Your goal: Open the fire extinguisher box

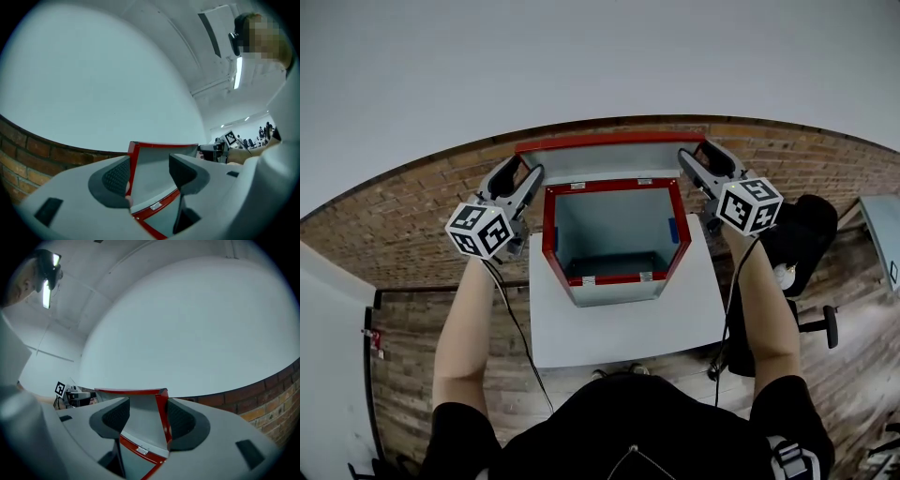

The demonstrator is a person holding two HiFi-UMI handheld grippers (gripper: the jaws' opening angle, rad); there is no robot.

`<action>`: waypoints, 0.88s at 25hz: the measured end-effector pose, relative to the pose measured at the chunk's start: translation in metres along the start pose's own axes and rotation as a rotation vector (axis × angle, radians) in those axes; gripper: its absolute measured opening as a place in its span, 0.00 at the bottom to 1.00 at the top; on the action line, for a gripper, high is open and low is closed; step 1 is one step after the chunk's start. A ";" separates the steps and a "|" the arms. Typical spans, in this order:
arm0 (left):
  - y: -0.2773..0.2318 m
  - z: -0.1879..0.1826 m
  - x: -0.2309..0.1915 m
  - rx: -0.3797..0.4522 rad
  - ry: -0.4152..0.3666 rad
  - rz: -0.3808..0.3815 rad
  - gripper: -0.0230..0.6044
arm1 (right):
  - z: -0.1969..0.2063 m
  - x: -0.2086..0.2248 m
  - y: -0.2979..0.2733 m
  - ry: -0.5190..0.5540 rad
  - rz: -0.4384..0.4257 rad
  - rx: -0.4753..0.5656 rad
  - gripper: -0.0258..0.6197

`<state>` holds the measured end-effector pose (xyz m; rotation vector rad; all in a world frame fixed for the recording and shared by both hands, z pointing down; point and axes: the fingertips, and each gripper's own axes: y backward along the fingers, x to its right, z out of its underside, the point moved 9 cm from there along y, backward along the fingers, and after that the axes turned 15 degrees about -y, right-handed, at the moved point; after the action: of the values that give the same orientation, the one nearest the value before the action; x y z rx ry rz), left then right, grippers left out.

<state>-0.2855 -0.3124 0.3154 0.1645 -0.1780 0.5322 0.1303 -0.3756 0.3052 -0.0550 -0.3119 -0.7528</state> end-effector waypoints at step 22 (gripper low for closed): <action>-0.046 0.004 -0.034 0.009 0.064 -0.056 0.52 | -0.016 0.038 -0.067 -0.016 0.040 -0.033 0.44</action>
<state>-0.2914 -0.3688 0.3069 0.1601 -0.1083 0.4823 0.1147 -0.4522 0.2974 -0.0987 -0.3128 -0.7179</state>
